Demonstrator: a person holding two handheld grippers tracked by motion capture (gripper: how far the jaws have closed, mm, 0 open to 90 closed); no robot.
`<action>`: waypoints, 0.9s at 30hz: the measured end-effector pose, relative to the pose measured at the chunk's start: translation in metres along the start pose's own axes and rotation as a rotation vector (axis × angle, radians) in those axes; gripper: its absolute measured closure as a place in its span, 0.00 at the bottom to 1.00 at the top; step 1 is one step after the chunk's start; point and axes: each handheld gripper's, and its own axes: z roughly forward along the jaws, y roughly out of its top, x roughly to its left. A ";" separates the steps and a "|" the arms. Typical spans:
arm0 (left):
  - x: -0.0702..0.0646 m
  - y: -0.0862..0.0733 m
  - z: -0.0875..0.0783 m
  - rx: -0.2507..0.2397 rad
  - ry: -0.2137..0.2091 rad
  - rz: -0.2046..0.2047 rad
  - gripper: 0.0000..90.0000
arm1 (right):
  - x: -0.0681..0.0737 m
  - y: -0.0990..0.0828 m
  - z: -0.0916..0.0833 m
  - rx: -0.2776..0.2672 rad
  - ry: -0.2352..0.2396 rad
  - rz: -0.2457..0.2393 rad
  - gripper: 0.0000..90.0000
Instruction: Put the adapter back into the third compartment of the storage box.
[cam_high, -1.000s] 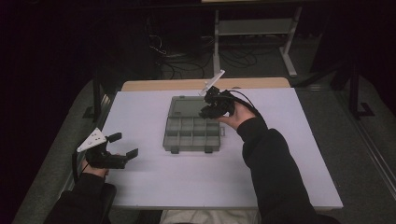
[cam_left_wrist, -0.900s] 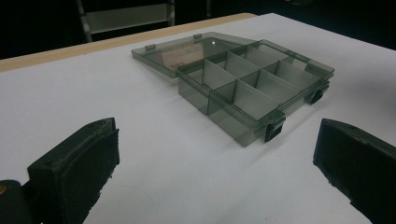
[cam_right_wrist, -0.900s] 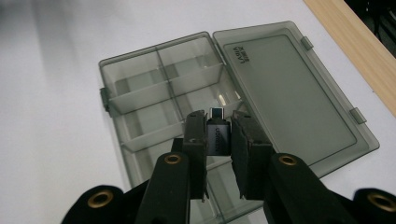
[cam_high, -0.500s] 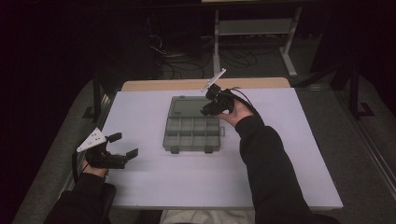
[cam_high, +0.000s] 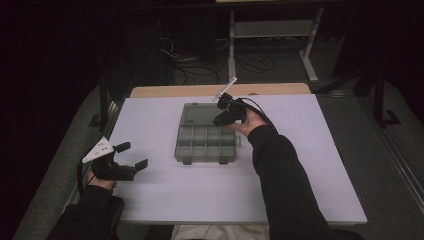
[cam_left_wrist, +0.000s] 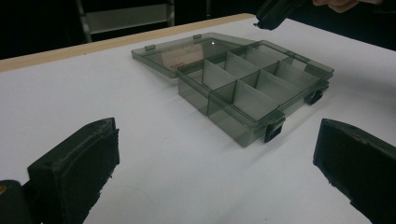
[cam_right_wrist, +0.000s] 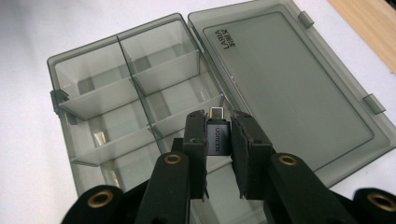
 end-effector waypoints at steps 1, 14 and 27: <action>0.000 0.000 0.000 -0.001 0.000 -0.001 0.00 | 0.000 0.000 0.004 0.004 0.003 0.000 0.83; 0.000 0.000 0.000 -0.002 -0.003 -0.001 0.00 | 0.001 -0.001 0.023 0.042 0.021 -0.010 0.83; 0.000 0.000 0.000 -0.002 -0.005 0.001 0.00 | 0.004 -0.003 0.045 0.096 0.040 0.000 0.83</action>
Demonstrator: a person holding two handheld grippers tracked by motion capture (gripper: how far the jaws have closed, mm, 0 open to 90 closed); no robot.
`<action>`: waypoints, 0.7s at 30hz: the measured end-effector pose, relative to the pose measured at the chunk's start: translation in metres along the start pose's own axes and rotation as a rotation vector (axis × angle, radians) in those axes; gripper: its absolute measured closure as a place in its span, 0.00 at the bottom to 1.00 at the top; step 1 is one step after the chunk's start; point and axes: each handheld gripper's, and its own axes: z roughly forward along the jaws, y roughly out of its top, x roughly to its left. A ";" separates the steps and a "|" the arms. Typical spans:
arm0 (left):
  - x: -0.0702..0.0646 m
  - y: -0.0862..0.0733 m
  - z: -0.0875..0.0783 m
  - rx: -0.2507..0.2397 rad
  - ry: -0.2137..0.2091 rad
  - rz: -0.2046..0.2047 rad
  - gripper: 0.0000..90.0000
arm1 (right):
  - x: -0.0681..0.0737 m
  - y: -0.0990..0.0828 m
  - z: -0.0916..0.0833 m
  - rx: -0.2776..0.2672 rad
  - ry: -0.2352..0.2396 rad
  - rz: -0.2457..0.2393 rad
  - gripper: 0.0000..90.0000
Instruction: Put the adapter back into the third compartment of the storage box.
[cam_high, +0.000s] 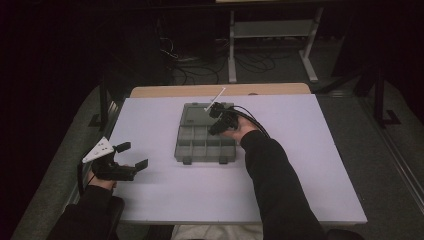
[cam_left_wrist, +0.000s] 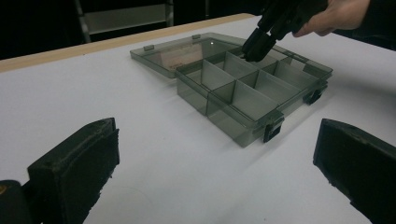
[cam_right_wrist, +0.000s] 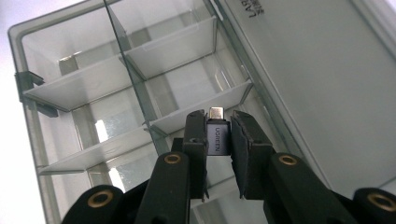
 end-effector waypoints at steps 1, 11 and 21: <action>0.000 0.000 0.000 0.000 0.000 0.000 0.00 | 0.000 0.000 0.000 0.000 0.000 0.000 0.83; 0.000 0.000 0.000 -0.001 -0.001 0.000 0.00 | 0.000 0.000 0.011 0.024 0.003 0.005 0.81; 0.000 0.000 0.000 0.002 -0.001 0.003 0.00 | -0.002 -0.001 -0.005 0.006 -0.014 0.033 0.58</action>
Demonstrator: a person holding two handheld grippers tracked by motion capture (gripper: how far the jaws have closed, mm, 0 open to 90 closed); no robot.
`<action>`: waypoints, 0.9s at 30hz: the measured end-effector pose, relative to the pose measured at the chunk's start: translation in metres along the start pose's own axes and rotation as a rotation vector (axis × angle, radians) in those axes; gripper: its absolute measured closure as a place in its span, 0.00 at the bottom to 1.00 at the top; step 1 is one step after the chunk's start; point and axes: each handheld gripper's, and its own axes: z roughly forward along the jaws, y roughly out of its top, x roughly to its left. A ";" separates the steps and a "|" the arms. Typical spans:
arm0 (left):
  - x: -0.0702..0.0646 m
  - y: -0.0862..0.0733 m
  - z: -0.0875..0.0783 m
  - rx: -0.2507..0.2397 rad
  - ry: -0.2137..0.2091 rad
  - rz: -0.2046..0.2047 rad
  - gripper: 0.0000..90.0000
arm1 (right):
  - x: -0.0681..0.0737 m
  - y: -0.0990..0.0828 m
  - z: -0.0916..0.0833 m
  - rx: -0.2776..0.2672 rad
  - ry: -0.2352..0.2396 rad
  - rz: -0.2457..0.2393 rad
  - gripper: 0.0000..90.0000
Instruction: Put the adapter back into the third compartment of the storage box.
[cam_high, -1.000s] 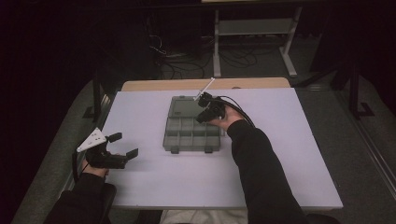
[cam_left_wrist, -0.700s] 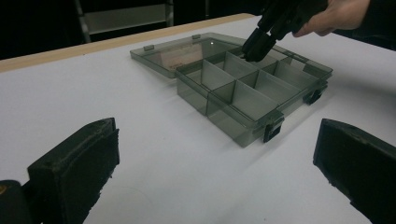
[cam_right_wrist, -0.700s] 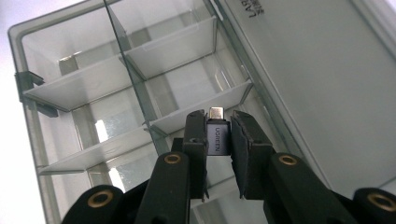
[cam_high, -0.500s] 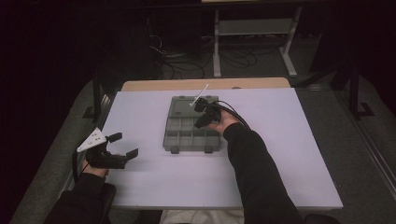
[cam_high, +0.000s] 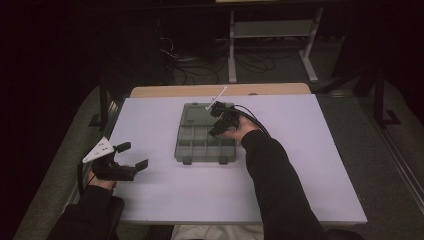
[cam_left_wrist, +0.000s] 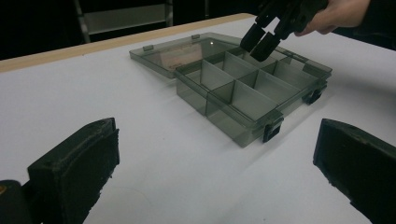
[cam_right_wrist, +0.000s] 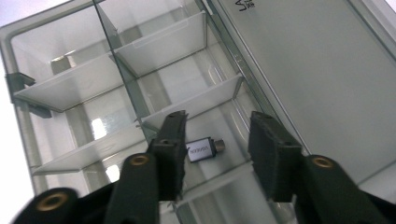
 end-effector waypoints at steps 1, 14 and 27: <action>0.000 0.000 0.000 0.000 0.000 0.000 0.00 | 0.000 0.000 -0.003 -0.002 -0.001 0.003 0.55; 0.000 0.000 0.000 0.000 0.001 0.000 0.00 | -0.001 -0.005 -0.031 -0.079 -0.028 0.044 0.20; 0.000 0.000 0.000 0.002 0.003 -0.001 0.00 | 0.000 -0.018 -0.051 -0.117 -0.065 0.068 0.03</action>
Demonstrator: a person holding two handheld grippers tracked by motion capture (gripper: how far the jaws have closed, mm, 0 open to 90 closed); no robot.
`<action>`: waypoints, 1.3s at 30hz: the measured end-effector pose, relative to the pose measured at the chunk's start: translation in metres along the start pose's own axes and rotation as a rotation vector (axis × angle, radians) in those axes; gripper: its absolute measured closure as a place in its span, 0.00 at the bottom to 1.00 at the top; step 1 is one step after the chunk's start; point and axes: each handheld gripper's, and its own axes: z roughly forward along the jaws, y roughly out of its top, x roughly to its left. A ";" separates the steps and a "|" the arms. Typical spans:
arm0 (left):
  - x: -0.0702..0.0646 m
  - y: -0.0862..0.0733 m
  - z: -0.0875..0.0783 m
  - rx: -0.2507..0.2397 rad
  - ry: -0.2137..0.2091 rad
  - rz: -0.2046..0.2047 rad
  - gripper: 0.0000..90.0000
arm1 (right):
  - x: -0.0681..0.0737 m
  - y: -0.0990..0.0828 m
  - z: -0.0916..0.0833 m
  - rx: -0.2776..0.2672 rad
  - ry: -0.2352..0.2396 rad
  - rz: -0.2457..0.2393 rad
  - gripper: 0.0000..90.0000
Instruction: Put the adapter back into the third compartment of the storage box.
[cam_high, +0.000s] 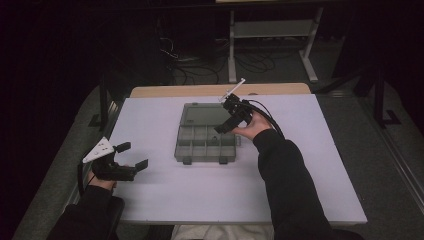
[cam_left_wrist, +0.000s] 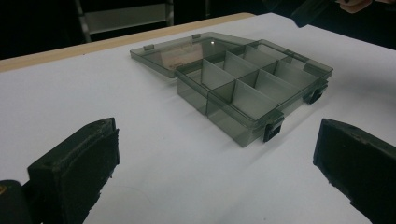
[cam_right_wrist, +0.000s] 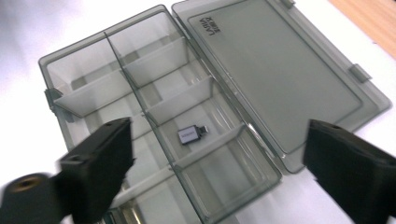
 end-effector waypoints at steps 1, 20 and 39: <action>0.000 0.000 0.000 0.001 0.000 0.001 0.00 | 0.000 -0.001 -0.001 -0.004 -0.007 0.001 0.01; 0.000 0.000 0.000 0.002 0.002 0.000 0.00 | 0.013 -0.020 -0.021 -0.052 -0.002 -0.025 0.00; 0.000 0.000 0.000 0.000 0.004 -0.002 0.00 | 0.017 -0.044 -0.032 -0.087 0.013 -0.008 0.00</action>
